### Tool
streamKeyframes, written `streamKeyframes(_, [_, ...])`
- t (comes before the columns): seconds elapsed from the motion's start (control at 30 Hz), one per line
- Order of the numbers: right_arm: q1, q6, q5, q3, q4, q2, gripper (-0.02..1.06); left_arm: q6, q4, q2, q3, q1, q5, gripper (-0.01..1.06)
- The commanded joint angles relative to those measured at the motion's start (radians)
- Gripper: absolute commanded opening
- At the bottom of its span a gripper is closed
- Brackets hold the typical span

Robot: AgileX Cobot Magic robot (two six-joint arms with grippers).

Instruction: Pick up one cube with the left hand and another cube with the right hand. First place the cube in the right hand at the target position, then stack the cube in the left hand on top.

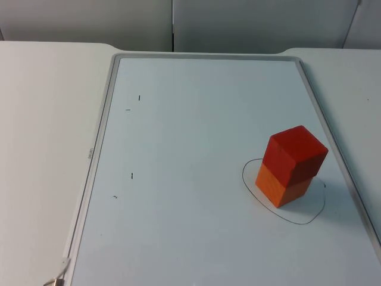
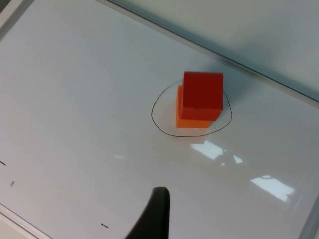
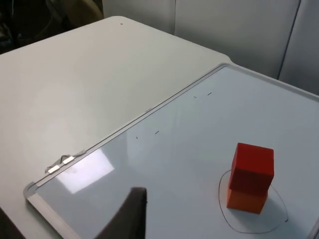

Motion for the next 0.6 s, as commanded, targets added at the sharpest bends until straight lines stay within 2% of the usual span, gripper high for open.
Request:
streamKeyframes(0.0, [-0.001, 0.003, -0.011, 0.002, -0.006, -0.005, 1.01, -0.023, 0.004, -0.005, -0.007, 0.0, 0.001, 1.05])
streamKeyframes(0.13, [-0.001, 0.022, -0.011, 0.002, -0.001, -0.005, 1.01, -0.027, 0.004, -0.005, -0.007, 0.0, 0.001, 1.05])
streamKeyframes(0.23, [-0.001, 0.081, -0.011, 0.002, 0.001, -0.005, 1.01, -0.027, 0.004, -0.005, -0.007, 0.0, 0.001, 1.05])
streamKeyframes(0.47, [-0.001, 0.086, -0.006, 0.002, 0.004, -0.005, 1.01, -0.038, 0.004, -0.005, -0.007, 0.0, 0.001, 1.05])
streamKeyframes(0.57, [-0.001, 0.086, 0.04, -0.014, 0.001, -0.005, 1.01, -0.038, 0.002, -0.005, -0.007, 0.0, 0.001, 1.05])
